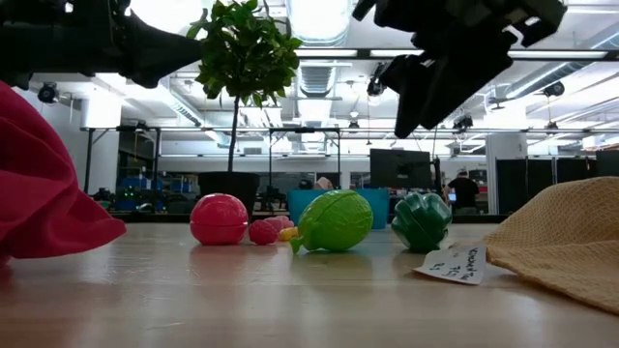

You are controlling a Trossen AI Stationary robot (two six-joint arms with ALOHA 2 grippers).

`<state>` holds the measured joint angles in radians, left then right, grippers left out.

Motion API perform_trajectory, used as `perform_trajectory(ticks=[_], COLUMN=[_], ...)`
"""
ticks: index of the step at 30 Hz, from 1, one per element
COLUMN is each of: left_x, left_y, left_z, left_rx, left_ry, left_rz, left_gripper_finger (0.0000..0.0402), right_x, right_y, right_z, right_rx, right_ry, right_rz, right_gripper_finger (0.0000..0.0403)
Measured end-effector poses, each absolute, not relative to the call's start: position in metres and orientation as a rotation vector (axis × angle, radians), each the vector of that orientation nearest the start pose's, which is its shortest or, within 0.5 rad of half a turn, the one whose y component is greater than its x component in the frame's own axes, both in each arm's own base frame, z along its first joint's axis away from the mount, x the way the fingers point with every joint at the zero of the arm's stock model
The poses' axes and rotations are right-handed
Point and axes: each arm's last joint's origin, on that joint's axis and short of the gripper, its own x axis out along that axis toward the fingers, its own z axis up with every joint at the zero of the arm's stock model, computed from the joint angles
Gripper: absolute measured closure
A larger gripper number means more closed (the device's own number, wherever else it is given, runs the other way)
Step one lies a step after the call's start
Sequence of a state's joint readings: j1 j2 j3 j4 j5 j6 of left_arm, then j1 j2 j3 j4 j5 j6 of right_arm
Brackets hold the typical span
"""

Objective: Pick and placing Produce into tupperware
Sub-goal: Put the green bell pepper into the blue bin

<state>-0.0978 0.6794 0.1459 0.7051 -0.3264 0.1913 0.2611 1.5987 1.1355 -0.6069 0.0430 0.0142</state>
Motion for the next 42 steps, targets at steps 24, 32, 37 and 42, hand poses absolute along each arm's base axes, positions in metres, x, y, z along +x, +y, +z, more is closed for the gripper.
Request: perform_trajectory(ticks=[24, 32, 37, 42], left_x=[0.150, 0.150, 0.150, 0.150], left_y=[-0.005, -0.005, -0.005, -0.005], left_z=[0.212, 0.212, 0.212, 0.212], left_rx=[0.156, 0.156, 0.156, 0.156], left_ry=[-0.139, -0.141, -0.141, -0.140], left_rz=[0.243, 0.243, 0.243, 0.243], left_gripper_finger=[0.0253, 0.0253, 0.0253, 0.0253], right_x=[0.332, 0.330, 0.328, 0.325], right_y=[0.088, 0.088, 0.087, 0.086], right_z=[0.197, 0.187, 0.176, 0.172], right_rx=[-0.194, -0.207, -0.235, -0.235], right_ry=[1.139, 1.116, 1.080, 1.089], right_rz=[0.232, 0.247, 0.268, 0.267], right_gripper_finger=[0.0022, 0.0022, 0.0022, 0.0022])
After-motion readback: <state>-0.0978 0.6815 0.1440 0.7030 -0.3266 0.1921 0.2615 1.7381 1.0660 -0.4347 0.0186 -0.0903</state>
